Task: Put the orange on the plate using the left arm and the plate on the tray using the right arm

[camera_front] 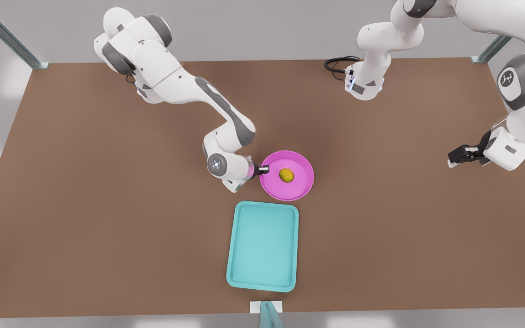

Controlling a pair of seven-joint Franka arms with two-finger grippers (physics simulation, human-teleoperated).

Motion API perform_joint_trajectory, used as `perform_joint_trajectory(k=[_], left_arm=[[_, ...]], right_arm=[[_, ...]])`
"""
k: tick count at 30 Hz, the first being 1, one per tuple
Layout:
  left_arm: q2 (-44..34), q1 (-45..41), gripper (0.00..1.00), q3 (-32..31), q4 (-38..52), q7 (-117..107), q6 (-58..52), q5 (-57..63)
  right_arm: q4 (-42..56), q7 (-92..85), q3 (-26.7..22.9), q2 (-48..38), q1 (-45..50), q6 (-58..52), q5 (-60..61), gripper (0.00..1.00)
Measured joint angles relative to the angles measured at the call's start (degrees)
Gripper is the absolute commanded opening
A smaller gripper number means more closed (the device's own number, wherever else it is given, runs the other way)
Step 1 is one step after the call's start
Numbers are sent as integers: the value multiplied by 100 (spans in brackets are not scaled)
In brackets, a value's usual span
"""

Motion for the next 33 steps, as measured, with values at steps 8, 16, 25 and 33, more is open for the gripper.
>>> perform_joint_trajectory(k=[8, 16, 25, 33], left_arm=[[5, -7, 100, -1, -12, 10, -16, 6], [-27, -7, 100, -1, -24, 17, -36, 7], [162, 7, 100, 27, -39, 25, -1, -81], [484, 28, 100, 60, -37, 31, 150, -141]], right_arm=[[936, -243, -290, 555, -466, 29, 12, 21], [1941, -432, -319, 1438, -557, 406, 6, 21], [2002, -685, -509, 1517, -790, 913, 3, 21], [2001, -831, -507, 1557, -676, 1046, -13, 100]])
